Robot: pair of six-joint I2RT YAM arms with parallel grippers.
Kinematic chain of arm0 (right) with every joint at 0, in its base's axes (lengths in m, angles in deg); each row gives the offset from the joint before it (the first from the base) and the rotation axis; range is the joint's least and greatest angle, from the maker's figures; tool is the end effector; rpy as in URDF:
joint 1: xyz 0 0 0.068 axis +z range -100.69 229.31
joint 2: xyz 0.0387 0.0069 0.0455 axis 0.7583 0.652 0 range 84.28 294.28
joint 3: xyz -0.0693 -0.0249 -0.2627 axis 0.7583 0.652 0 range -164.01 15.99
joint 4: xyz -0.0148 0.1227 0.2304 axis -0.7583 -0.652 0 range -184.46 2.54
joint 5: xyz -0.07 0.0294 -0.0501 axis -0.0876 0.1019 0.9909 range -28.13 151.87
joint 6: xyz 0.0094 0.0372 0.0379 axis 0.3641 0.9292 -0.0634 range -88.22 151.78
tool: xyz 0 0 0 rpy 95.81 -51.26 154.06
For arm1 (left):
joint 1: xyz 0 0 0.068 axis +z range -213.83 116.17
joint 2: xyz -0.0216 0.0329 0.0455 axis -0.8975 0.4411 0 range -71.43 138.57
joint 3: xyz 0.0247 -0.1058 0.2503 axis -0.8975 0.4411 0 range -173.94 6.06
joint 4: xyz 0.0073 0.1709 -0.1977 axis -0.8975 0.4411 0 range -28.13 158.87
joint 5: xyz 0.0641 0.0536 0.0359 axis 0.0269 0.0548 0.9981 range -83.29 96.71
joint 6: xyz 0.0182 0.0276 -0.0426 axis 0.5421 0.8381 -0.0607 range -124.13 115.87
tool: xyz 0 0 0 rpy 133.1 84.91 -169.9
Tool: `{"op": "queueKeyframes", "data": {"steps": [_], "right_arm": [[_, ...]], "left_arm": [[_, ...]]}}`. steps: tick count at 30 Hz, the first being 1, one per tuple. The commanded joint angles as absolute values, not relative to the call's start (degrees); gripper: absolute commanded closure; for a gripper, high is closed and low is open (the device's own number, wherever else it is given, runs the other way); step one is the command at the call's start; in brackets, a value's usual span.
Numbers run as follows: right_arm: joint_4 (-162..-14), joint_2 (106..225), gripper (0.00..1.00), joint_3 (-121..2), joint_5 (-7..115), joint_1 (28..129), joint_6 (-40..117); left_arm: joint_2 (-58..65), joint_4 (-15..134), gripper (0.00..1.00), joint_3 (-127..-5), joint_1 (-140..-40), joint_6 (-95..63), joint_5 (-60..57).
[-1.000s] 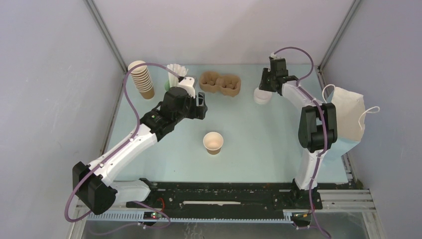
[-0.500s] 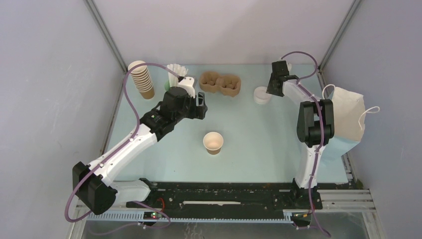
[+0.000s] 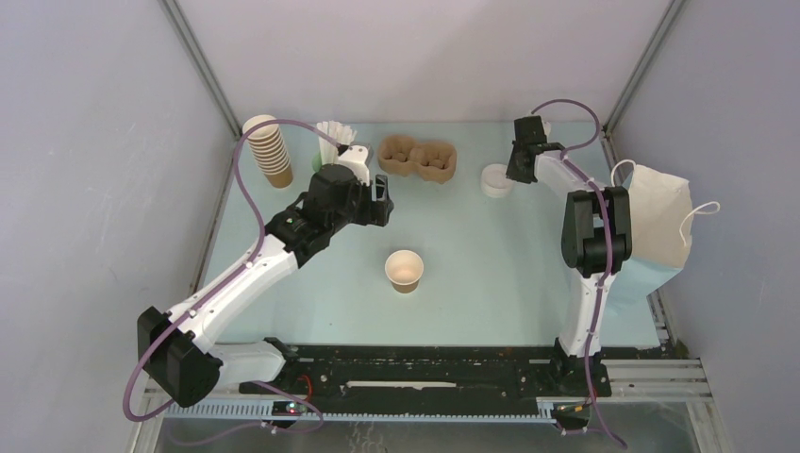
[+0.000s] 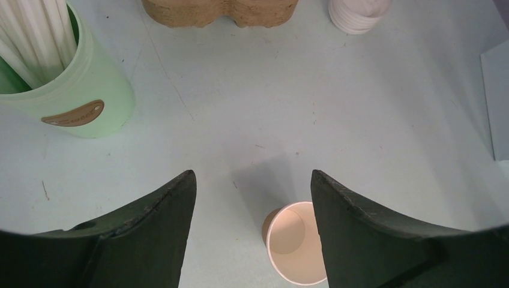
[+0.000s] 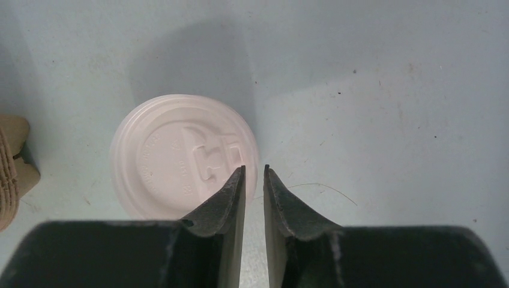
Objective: Pack the takeout coffee
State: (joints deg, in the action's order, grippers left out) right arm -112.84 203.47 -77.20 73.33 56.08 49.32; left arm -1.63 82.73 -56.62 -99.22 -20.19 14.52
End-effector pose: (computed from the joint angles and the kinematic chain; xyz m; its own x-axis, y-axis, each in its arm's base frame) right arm 0.4608 0.0475 0.2054 -0.7375 0.2100 -0.6419 0.2411 0.9697 0.0402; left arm 0.2277 -0.1558 0.3391 -0.4992 0.0185 -0.8663 0.3515 0.9181 -0.1830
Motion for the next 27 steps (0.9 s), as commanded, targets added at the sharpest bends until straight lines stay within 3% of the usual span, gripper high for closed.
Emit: {"op": "queueKeyframes", "data": {"steps": [1, 17, 27], "right_arm": [[-111.93, 203.83, 0.77, -79.54, 73.23, 55.68, 50.77], [-111.98, 204.64, 0.78, -79.79, 70.98, 55.02, 51.29], [-111.45, 203.87, 1.0, -79.44, 70.79, 55.02, 51.48]], "left_arm": [[-2.17, 80.94, 0.25, -55.64, -98.72, -20.22, 13.74], [-2.09, 80.94, 0.25, -55.65, -98.47, -20.3, 13.34], [-1.98, 80.94, 0.25, -55.77, -98.18, -20.38, 13.04]]}}
